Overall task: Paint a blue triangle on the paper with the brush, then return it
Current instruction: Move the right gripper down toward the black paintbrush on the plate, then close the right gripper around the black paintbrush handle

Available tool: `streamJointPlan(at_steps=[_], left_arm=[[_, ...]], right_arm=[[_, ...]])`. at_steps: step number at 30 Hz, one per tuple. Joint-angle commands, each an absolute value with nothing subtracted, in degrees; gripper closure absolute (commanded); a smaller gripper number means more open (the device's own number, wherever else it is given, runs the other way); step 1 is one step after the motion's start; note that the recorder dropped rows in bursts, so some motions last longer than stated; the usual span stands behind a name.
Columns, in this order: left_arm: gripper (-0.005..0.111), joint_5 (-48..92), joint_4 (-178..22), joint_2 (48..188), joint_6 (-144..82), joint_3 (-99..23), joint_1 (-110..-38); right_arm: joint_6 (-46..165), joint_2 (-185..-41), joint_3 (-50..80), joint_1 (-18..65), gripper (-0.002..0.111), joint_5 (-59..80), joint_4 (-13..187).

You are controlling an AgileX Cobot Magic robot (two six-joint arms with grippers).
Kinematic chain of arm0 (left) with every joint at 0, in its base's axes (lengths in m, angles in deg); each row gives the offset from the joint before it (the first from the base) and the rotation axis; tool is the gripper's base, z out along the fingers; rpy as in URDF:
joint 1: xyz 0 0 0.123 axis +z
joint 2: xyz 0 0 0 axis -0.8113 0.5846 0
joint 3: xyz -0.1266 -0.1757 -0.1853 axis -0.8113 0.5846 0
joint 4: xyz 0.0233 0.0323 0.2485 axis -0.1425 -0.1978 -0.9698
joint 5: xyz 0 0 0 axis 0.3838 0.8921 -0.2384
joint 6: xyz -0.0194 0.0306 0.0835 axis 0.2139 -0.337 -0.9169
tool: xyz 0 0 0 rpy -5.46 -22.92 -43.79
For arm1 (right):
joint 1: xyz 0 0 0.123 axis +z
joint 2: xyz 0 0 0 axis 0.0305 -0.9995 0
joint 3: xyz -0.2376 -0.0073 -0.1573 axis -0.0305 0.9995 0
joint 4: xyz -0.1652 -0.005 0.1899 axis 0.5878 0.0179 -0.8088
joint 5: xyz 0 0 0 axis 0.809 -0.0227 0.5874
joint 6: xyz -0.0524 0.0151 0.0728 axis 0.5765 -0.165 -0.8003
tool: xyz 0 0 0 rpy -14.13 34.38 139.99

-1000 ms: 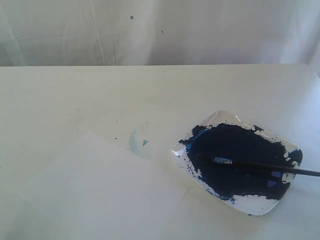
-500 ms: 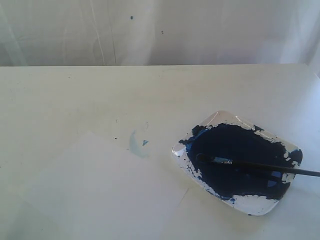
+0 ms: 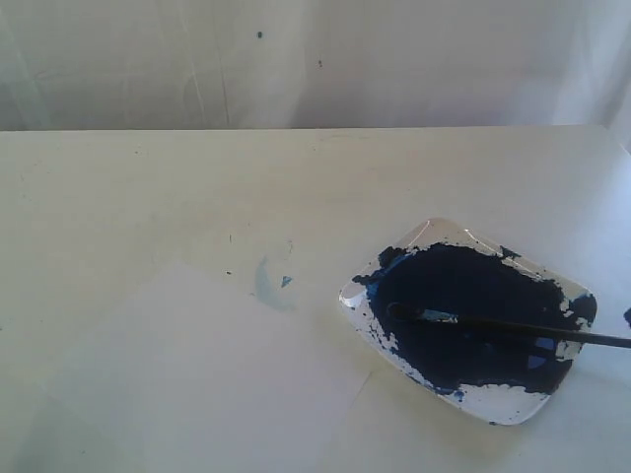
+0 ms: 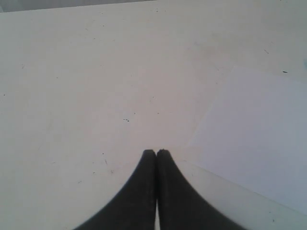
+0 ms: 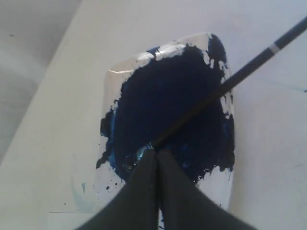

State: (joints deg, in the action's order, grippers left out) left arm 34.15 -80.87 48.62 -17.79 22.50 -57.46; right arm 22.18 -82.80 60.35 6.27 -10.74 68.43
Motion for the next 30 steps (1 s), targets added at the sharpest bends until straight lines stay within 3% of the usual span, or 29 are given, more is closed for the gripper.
streamJointPlan(at_steps=[1,12,20,25,30], left_arm=[[0.107,34.2,-81.0,48.3,-18.0,22.6,-57.7],[0.107,34.2,-81.0,48.3,-18.0,22.6,-57.7],[0.107,34.2,-81.0,48.3,-18.0,22.6,-57.7],[0.107,34.2,-81.0,48.3,-18.0,22.6,-57.7],[0.107,34.2,-81.0,48.3,-18.0,22.6,-57.7]], right_arm=[[24.2,-87.5,59.8,6.7,0.108,-6.6,66.0],[16.5,-92.9,59.8,6.7,0.108,5.8,65.9],[22.0,-99.3,59.8,6.7,0.108,14.0,66.8],[22.3,-100.8,59.8,6.7,0.108,7.3,66.3],[11.2,-104.3,59.8,6.7,0.108,11.0,66.3]])
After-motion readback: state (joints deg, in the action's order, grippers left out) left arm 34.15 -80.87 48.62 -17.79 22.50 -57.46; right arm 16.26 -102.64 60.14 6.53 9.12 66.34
